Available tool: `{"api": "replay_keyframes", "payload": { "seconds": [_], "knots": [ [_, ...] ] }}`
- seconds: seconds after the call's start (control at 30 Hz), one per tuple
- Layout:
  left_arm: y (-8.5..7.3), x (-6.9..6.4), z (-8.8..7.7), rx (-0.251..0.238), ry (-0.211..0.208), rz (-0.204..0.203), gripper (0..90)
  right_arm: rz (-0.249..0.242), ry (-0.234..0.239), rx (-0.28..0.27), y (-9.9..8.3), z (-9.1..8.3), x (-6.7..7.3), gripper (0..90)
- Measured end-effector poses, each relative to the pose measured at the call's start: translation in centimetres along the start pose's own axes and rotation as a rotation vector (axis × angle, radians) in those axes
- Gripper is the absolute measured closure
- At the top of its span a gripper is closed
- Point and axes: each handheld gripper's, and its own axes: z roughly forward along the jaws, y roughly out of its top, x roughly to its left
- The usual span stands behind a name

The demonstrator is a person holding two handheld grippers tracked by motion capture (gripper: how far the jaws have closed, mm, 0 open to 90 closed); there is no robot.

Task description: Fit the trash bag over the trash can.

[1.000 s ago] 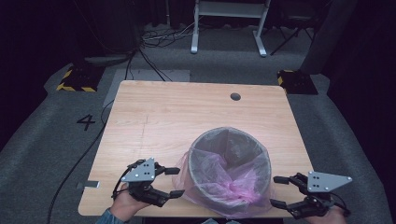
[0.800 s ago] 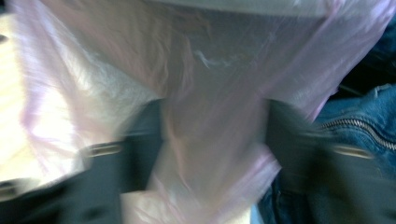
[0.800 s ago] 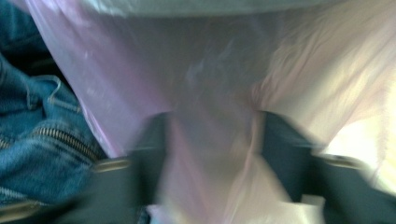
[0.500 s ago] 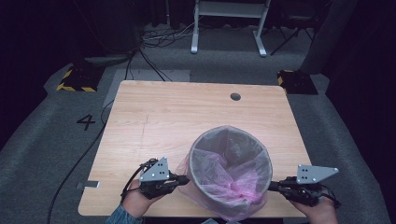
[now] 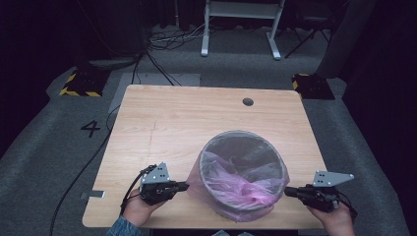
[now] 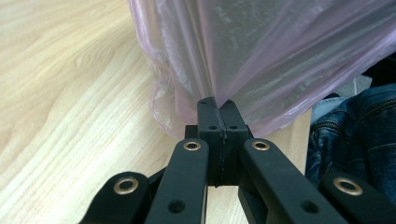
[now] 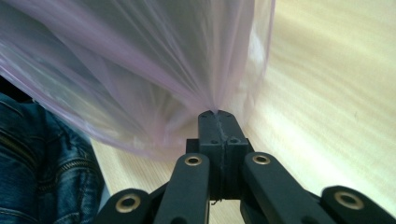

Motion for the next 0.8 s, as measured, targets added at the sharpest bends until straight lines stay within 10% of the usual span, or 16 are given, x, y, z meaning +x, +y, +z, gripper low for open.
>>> {"api": "replay_keyframes", "payload": {
  "seconds": [0.1,0.2,0.33,0.53,0.63,0.7,0.8],
  "knots": [
    [-0.8,0.7,0.7,0.019,-0.009,-0.043,90.0,0.008,-0.024,0.075,-1.0,1.3,-0.3,90.0],
    [-0.9,0.4,-0.1,-0.091,-0.043,-0.036,89.8,-0.003,-0.003,0.04,-1.2,0.8,0.1,89.9],
    [0.0,-0.2,-1.6,-0.172,-0.048,-0.008,88.8,-0.029,0.002,-0.071,0.0,-1.2,0.7,50.0],
    [1.3,-0.9,-1.7,-0.189,-0.071,0.042,45.4,-0.129,0.059,-0.168,2.6,-3.4,2.5,32.2],
    [2.1,-1.3,-1.6,-0.189,-0.092,0.08,44.4,-0.164,0.083,-0.162,3.7,-2.7,2.8,45.8],
    [2.6,-1.7,-1.7,-0.186,-0.082,0.094,68.1,-0.188,0.122,-0.133,4.4,-2.4,2.9,75.8],
    [3.2,-1.6,-1.6,-0.17,-0.038,0.09,89.4,-0.192,0.085,-0.117,5.0,-2.3,2.7,89.7]
  ]
}}
